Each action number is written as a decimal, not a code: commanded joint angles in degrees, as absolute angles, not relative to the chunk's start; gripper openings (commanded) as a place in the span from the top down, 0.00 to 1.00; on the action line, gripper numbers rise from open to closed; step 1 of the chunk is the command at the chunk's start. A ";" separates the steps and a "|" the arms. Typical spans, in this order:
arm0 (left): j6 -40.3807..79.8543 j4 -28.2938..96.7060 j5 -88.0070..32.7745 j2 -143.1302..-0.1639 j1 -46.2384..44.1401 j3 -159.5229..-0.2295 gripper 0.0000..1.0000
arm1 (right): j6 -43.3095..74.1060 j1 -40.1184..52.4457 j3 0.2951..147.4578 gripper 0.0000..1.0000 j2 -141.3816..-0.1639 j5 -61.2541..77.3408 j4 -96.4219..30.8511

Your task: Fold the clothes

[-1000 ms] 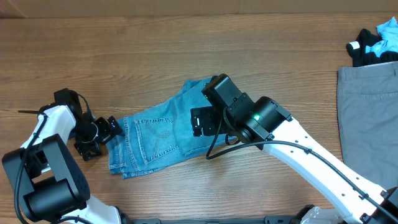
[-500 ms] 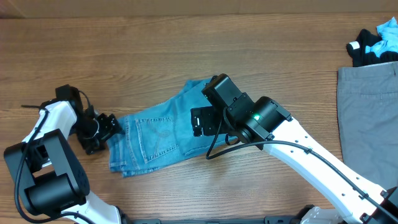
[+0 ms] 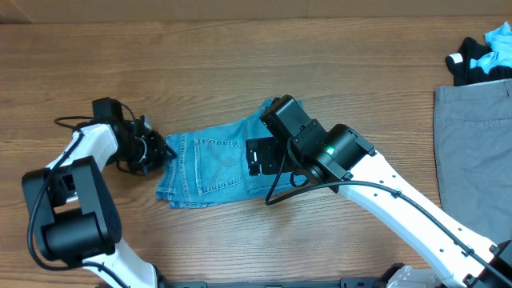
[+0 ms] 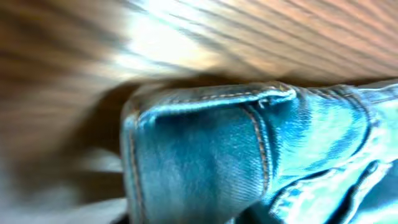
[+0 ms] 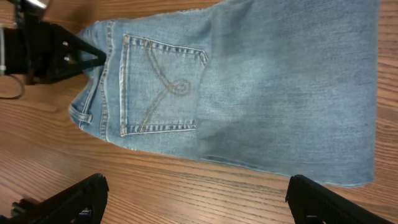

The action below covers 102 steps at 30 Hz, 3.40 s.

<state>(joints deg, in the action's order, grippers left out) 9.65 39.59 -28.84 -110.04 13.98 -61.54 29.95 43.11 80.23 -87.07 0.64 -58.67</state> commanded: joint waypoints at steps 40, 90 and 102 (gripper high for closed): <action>19.16 64.64 -16.36 -93.45 -3.49 -86.98 0.96 | 21.02 30.81 71.88 0.00 -106.26 11.22 -42.06; 33.50 33.87 -18.26 -105.67 -29.12 -86.94 0.81 | 17.91 14.11 74.24 0.00 -102.83 11.03 -52.45; 36.25 24.56 -24.05 -113.82 -34.33 -86.94 0.62 | 14.24 -0.43 77.32 0.00 -87.35 15.53 -60.75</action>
<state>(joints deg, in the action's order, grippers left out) 34.52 25.71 -20.69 -111.13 -32.08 -85.60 15.92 0.86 76.27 -89.30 12.99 -60.05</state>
